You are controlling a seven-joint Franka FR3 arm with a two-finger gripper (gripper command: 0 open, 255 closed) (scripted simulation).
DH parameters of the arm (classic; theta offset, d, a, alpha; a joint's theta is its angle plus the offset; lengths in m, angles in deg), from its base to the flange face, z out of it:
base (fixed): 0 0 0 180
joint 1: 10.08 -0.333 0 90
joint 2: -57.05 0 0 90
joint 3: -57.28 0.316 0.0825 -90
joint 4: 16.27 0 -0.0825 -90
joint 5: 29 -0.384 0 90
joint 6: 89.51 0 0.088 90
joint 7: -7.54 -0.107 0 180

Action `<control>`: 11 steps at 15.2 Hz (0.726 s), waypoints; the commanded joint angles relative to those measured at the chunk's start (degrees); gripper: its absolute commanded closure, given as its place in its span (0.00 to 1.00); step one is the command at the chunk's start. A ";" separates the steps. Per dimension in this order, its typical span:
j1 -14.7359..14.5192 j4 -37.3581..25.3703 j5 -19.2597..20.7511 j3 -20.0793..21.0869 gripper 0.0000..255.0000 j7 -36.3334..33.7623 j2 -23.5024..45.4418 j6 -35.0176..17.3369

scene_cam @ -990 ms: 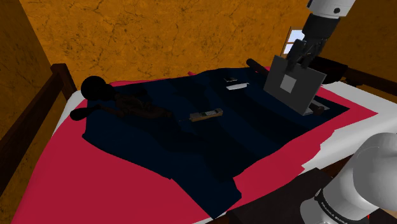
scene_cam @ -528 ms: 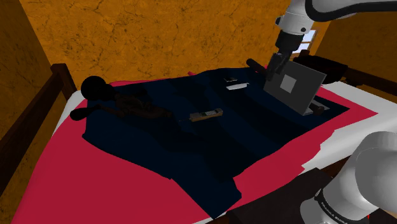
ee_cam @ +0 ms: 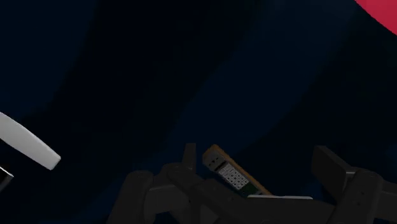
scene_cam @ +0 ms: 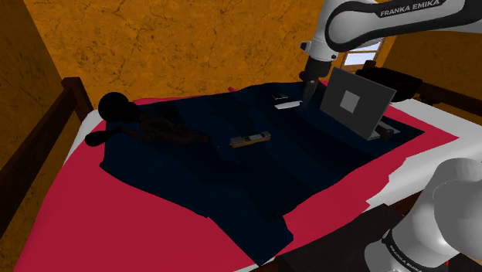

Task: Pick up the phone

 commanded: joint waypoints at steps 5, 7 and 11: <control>-3.65 -4.45 -3.74 -2.21 0.00 14.05 12.40 -6.83; -4.50 -6.30 -5.32 -2.34 0.00 18.64 16.48 -8.55; -5.59 -10.34 -8.48 -1.63 0.00 27.49 24.41 -11.34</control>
